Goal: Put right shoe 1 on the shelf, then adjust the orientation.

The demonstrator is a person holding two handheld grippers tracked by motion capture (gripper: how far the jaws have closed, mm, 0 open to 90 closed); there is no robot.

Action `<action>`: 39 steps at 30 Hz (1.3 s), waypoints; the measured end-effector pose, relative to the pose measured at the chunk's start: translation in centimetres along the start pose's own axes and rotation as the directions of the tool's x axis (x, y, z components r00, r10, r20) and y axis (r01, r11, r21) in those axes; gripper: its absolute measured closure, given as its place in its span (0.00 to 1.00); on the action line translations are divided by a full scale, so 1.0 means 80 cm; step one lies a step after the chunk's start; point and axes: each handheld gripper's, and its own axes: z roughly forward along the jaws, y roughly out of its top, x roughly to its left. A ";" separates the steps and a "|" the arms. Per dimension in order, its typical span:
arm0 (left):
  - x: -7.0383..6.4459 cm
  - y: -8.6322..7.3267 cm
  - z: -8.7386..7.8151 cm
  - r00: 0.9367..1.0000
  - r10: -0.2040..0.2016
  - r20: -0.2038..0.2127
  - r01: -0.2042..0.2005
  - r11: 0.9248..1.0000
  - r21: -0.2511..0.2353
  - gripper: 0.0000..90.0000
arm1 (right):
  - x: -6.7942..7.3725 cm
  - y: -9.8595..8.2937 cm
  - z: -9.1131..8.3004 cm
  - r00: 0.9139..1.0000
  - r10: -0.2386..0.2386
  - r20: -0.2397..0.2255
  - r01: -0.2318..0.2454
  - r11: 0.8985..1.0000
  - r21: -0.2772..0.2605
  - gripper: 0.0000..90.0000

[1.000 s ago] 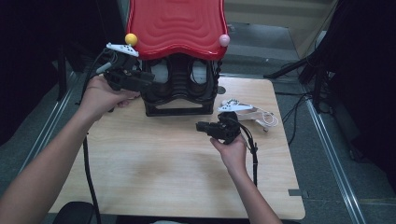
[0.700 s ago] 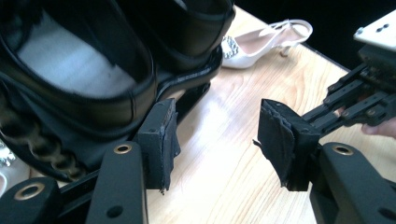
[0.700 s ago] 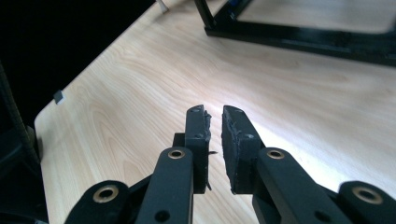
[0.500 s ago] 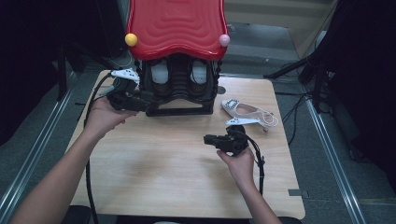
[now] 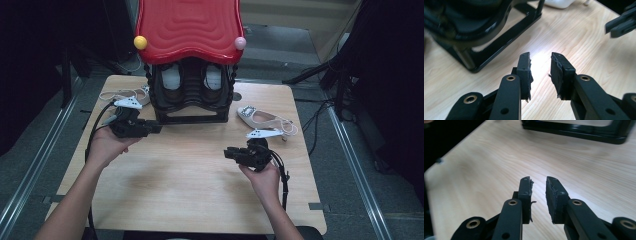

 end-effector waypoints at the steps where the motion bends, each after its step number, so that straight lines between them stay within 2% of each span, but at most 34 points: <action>1: 0.003 -0.005 0.000 1.000 -0.008 -0.006 0.008 1.000 -0.007 0.79 | 0.000 -0.001 0.000 1.000 -0.006 0.004 0.006 1.000 -0.003 0.84; 4: 0.010 -0.016 -0.001 1.000 -0.029 -0.005 0.029 0.999 -0.018 0.82 | -0.002 -0.004 0.000 1.000 -0.008 0.010 0.009 1.000 -0.028 0.79; 7: 0.021 -0.029 0.001 0.998 -0.059 -0.001 0.059 0.998 -0.029 0.83 | -0.006 -0.009 0.005 1.000 -0.002 0.024 0.002 1.000 0.017 0.83; 9: 0.029 -0.037 0.002 0.997 -0.083 -0.008 0.082 0.995 -0.048 0.83 | -0.009 -0.014 0.007 1.000 0.004 0.017 -0.004 1.000 0.014 0.78; 11: 0.036 -0.044 0.004 0.994 -0.110 -0.007 0.110 0.993 -0.050 0.83 | -0.012 -0.021 0.008 0.997 -0.063 0.036 0.064 0.998 -0.026 0.75; 12: 0.040 -0.047 0.007 0.993 -0.118 -0.007 0.118 0.992 -0.041 0.86 | -0.012 -0.022 0.008 0.997 -0.069 0.043 0.071 0.997 -0.028 0.75; 15: 0.049 -0.055 0.012 0.993 -0.115 -0.030 0.114 0.993 -0.037 0.90 | -0.020 -0.022 0.010 0.998 -0.011 0.057 0.011 1.000 0.005 0.76; 18: 0.060 -0.061 0.014 0.990 -0.133 -0.041 0.132 0.991 -0.025 0.93 | -0.023 -0.022 0.011 0.995 0.015 0.101 -0.017 1.000 0.023 0.74; 19: 0.064 -0.064 0.015 0.990 -0.131 -0.054 0.130 0.991 -0.019 0.93 | -0.024 -0.022 0.010 0.994 0.014 0.111 -0.016 1.000 0.022 0.77; 20: 0.066 -0.066 0.015 0.990 -0.126 -0.057 0.125 0.992 -0.018 0.93 | -0.024 -0.022 0.009 0.990 0.010 0.144 -0.013 1.000 0.019 0.78; 21: 0.069 -0.069 0.015 0.991 -0.125 -0.053 0.124 0.992 -0.024 0.93 | -0.024 -0.021 0.007 0.987 0.008 0.158 -0.011 1.000 0.017 0.77; 25: 0.082 -0.074 0.015 0.989 -0.139 -0.047 0.138 0.990 -0.027 0.99 | -0.029 -0.021 -0.001 0.990 0.046 0.134 -0.043 0.999 -0.023 0.78; 30: 0.096 -0.079 0.008 0.986 -0.161 -0.048 0.159 0.986 -0.050 1.00 | -0.034 -0.022 -0.004 0.991 0.064 0.121 -0.061 0.998 -0.029 0.76; 36: 0.119 -0.084 0.004 0.983 -0.157 -0.098 0.153 0.987 -0.050 1.00 | -0.035 -0.024 -0.003 0.990 0.064 0.123 -0.063 0.998 -0.011 0.73; 37: 0.124 -0.086 0.003 0.980 -0.166 -0.105 0.161 0.985 -0.059 1.00 | -0.035 -0.024 -0.003 0.990 0.066 0.122 -0.065 0.998 -0.010 0.73; 39: 0.135 -0.088 0.001 0.977 -0.174 -0.120 0.170 0.984 -0.046 1.00 | -0.034 -0.025 -0.003 0.990 0.064 0.126 -0.065 0.998 0.001 0.73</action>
